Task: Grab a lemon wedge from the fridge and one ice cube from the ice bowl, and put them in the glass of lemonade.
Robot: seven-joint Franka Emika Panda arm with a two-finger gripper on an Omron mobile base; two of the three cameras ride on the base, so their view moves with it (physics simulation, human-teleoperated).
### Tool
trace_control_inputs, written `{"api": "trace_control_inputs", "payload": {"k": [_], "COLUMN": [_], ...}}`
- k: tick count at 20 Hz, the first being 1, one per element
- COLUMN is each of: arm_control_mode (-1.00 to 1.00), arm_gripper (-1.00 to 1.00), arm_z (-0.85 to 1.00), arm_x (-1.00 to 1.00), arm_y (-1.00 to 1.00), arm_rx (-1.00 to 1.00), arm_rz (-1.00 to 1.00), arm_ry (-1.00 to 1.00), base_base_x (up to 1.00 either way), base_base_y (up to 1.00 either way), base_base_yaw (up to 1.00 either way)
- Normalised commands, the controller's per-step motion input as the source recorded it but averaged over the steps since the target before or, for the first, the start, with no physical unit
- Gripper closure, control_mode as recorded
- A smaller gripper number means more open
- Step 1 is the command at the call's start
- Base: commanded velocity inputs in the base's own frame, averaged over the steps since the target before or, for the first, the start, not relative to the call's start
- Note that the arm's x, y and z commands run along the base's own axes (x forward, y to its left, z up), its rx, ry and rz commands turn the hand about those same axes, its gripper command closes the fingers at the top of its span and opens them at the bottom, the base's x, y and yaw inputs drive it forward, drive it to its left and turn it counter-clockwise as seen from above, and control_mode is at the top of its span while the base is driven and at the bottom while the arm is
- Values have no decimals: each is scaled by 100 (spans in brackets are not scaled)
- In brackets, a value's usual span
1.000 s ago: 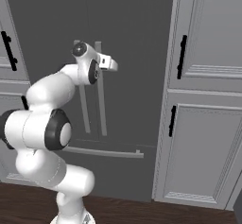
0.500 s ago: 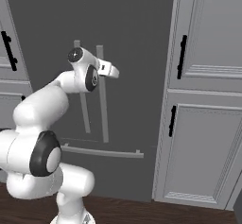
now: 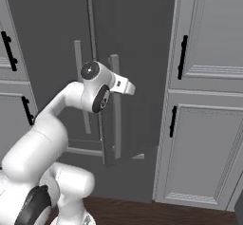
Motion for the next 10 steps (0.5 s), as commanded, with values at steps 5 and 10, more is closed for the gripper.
{"api": "trace_control_inputs", "payload": {"k": [5, 10], "arm_control_mode": [-100, -100], "arm_gripper": [100, -100], "arm_z": [1, 3], "arm_x": [-76, -40], "arm_y": [-100, -51], "arm_rx": [7, 1], "arm_rz": [-10, -19], "arm_ry": [0, 0], "base_base_x": [0, 0], "base_base_y": [0, 0], "base_base_yaw": [0, 0]}}
